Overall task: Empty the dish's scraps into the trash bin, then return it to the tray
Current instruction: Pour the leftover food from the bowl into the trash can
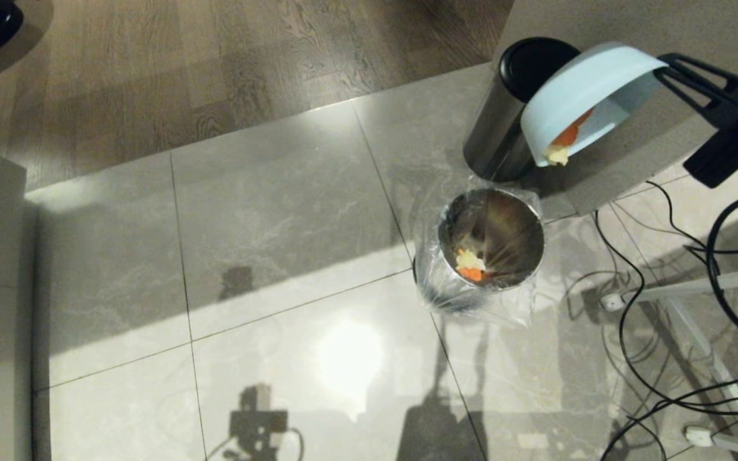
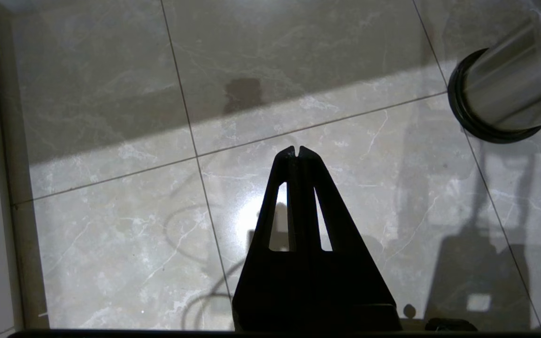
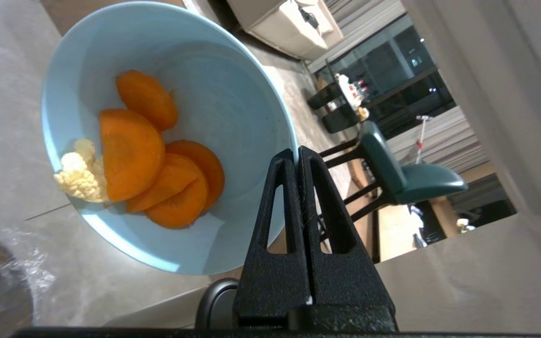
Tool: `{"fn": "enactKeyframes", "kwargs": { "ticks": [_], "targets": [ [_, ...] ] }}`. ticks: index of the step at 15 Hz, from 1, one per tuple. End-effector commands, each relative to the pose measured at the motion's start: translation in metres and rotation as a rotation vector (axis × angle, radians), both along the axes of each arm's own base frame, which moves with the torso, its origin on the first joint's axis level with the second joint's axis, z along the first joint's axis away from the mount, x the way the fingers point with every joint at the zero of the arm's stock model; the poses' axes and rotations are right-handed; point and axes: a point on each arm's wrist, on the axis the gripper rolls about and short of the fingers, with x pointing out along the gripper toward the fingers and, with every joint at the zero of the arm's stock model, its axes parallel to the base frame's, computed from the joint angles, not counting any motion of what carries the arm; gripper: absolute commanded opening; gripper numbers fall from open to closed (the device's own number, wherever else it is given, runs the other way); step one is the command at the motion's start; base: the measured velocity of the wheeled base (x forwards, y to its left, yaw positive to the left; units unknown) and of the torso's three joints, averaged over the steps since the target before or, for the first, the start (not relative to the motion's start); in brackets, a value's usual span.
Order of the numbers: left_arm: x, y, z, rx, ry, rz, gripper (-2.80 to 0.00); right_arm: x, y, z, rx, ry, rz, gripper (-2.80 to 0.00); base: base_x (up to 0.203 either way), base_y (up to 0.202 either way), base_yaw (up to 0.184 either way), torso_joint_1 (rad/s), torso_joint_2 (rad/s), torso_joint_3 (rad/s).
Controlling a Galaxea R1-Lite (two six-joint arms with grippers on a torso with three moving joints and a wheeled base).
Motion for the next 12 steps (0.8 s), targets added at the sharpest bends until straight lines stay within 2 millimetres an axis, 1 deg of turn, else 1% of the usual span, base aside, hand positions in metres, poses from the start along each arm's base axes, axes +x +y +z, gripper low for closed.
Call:
{"fn": "enactKeyframes", "kwargs": {
  "ticks": [1,5,12],
  "targets": [
    [0.000,0.000,0.000,-0.001,0.000,0.000,-2.80,-0.004,0.000,0.002,-0.007,-0.024,0.002,-2.80,0.000,0.000,0.000,0.000,0.00,0.000],
    [0.000,0.000,0.000,-0.001,0.000,0.001,-2.80,-0.012,0.000,0.007,0.000,-0.058,0.008,-2.80,0.000,0.000,0.000,0.000,0.00,0.000],
    [0.000,0.000,0.000,-0.001,-0.001,0.000,-2.80,-0.012,0.000,0.016,-0.005,-0.088,0.024,-2.80,0.000,0.000,0.000,0.000,0.00,0.000]
  ]
}}
